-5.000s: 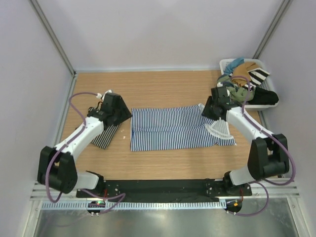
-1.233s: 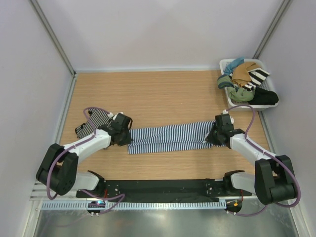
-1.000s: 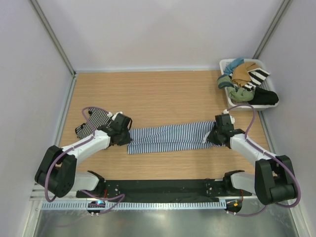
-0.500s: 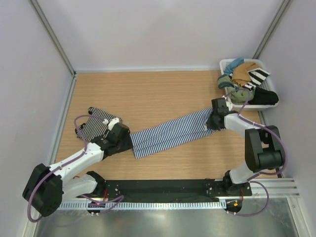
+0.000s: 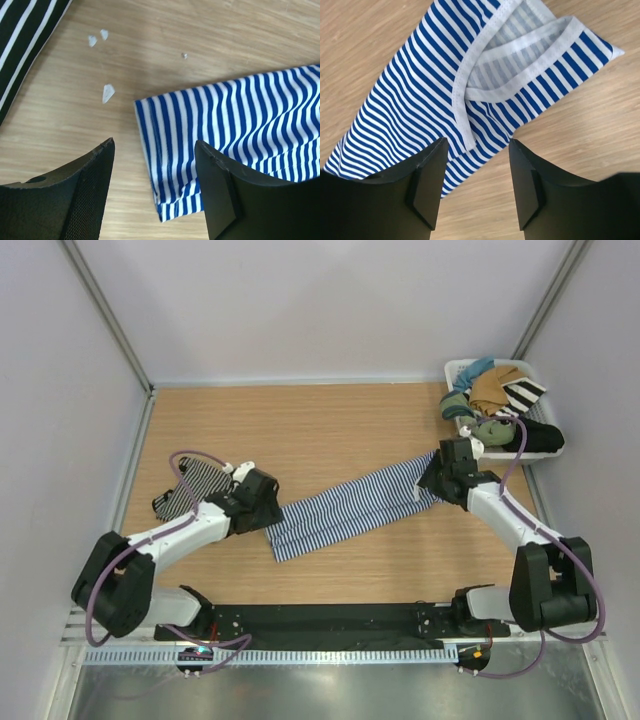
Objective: Fold and stack the tank tops
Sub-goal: Fold the tank top
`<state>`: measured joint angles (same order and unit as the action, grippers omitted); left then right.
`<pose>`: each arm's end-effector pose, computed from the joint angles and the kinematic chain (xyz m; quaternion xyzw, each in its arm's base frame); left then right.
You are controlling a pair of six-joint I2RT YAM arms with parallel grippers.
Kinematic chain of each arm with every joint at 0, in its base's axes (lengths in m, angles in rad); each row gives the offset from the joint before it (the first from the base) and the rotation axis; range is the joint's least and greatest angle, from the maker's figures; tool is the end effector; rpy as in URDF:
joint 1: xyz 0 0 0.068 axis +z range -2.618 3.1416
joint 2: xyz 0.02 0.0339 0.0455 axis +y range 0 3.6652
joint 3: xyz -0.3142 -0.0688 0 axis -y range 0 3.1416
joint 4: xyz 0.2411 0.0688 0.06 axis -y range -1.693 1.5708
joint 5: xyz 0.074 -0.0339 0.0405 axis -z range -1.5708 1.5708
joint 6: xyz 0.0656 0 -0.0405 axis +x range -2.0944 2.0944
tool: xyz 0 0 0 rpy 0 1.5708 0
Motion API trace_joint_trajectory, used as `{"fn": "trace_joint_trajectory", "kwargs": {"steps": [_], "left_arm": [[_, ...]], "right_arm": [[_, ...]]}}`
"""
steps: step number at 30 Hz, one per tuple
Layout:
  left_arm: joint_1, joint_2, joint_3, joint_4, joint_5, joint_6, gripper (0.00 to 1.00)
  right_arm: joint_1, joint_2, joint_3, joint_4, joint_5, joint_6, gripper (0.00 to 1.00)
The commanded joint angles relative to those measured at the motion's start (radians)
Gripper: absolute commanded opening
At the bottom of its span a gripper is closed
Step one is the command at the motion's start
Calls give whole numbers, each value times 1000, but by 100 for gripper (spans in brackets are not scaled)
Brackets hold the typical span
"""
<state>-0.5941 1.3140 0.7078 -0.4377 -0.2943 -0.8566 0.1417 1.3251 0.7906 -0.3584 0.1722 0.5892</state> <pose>0.2106 -0.1193 0.2111 -0.1628 0.9419 -0.0650 0.2867 0.2675 0.0268 0.2391 0.2364 0.9098 0.0426 0.3384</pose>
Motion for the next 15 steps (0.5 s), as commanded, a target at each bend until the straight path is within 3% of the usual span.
{"fn": "trace_joint_trajectory", "kwargs": {"steps": [1,3,7,13,14,15], "left_arm": [[10,60,68,63,-19,22,65],[14,105,81,77,-17,25,61],[20,152,96,86,-20,30,40],[22,174,81,86,-63,33,25],[22,174,78,91,-66,34,21],[22,182,78,91,-66,39,11]], "right_arm": [[-4,-49,-45,-11,-20,26,59],[-4,-59,-63,-1,-33,46,59],[-13,-53,-122,62,-46,99,58],[-33,49,-131,163,-68,126,56],[-34,66,-122,167,-66,124,56],[-36,81,-111,173,-59,123,54]]}}
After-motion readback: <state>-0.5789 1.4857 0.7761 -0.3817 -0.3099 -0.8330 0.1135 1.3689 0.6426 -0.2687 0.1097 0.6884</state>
